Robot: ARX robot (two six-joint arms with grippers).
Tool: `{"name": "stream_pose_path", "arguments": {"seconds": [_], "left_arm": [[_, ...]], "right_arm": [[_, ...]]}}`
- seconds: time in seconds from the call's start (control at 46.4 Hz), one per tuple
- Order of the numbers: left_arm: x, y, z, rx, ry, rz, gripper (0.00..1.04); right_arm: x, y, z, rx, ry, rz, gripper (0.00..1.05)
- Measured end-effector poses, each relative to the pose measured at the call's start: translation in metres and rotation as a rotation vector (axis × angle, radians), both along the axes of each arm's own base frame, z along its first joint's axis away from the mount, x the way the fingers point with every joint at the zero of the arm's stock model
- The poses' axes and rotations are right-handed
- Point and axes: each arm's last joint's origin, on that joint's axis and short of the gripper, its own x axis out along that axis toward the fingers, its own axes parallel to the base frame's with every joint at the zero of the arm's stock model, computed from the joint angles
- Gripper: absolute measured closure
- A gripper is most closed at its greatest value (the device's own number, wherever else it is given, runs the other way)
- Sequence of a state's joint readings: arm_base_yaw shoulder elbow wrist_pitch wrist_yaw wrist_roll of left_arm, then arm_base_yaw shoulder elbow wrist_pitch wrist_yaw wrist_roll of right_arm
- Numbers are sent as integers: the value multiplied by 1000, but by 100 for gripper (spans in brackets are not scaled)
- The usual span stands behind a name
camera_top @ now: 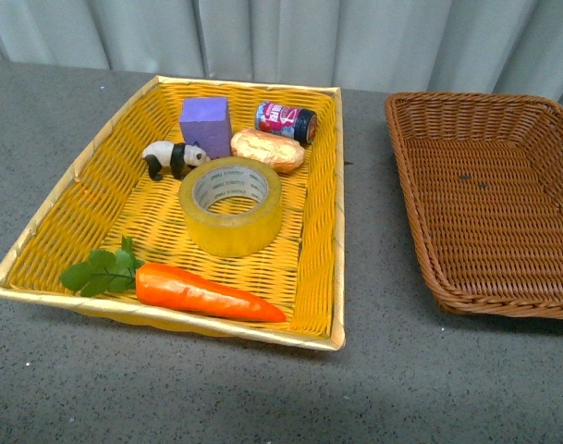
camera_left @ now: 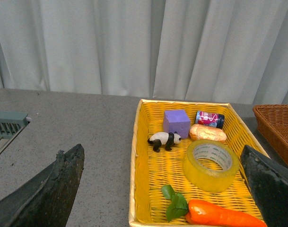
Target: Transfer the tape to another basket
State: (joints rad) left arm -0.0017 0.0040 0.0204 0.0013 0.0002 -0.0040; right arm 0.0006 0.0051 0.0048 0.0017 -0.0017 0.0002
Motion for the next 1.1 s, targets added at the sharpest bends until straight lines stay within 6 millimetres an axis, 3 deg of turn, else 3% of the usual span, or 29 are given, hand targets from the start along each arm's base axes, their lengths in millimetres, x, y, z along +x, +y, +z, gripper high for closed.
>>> {"name": "stream_pose_path", "arguments": {"seconds": [1.1], "left_arm": [[0, 0, 0, 0, 0, 0, 7]], "right_arm": [[0, 0, 0, 0, 0, 0, 9]]}}
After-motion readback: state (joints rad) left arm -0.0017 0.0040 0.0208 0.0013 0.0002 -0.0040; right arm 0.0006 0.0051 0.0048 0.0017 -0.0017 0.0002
